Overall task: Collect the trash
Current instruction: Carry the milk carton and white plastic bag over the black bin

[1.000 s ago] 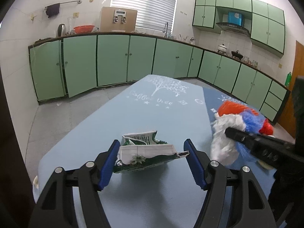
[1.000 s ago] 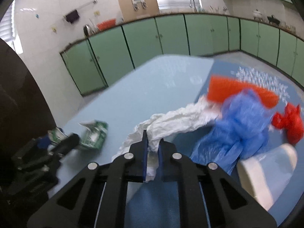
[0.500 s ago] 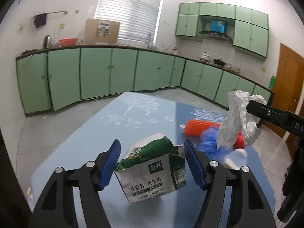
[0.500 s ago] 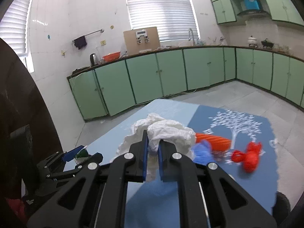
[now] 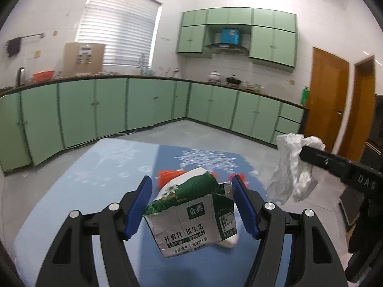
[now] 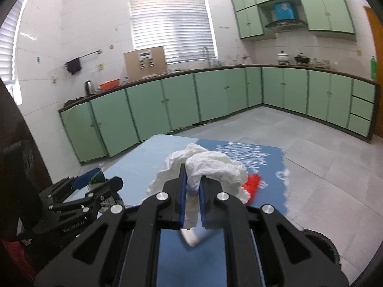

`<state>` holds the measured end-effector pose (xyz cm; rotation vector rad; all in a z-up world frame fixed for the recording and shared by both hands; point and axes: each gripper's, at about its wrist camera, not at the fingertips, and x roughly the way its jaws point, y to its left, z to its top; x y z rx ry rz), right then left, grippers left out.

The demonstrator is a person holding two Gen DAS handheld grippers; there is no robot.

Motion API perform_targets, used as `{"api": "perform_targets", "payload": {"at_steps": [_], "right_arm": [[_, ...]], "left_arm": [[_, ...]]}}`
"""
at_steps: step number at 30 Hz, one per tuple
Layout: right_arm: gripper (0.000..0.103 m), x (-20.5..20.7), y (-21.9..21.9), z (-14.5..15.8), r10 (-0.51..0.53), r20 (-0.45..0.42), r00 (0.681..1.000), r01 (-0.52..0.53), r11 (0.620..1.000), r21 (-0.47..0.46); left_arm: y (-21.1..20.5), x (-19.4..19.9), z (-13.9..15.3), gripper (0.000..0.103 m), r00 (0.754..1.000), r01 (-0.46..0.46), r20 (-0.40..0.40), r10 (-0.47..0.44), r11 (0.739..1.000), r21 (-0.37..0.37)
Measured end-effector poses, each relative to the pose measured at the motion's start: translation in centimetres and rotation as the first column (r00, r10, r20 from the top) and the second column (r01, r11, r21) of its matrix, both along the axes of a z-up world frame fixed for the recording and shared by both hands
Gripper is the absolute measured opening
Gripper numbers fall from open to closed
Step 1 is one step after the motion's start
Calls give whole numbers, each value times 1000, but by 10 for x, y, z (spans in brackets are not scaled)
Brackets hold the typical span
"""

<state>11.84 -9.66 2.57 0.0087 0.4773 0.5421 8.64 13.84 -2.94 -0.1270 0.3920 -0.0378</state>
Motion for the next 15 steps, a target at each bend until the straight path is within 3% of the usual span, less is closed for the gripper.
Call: {"api": "perform_targets", "payload": {"at_steps": [7,15], "right_arm": [[8,-13,-57,3,-105,20,994,105,994,-6],[8,-25,-127,-4,-233,12,972,233,972,-7]], "left_arm": [[-56,14,10,67,993,119,17,-119,993,-11],[-126,30,13,67,968,249,27,-249,968,-10]]}}
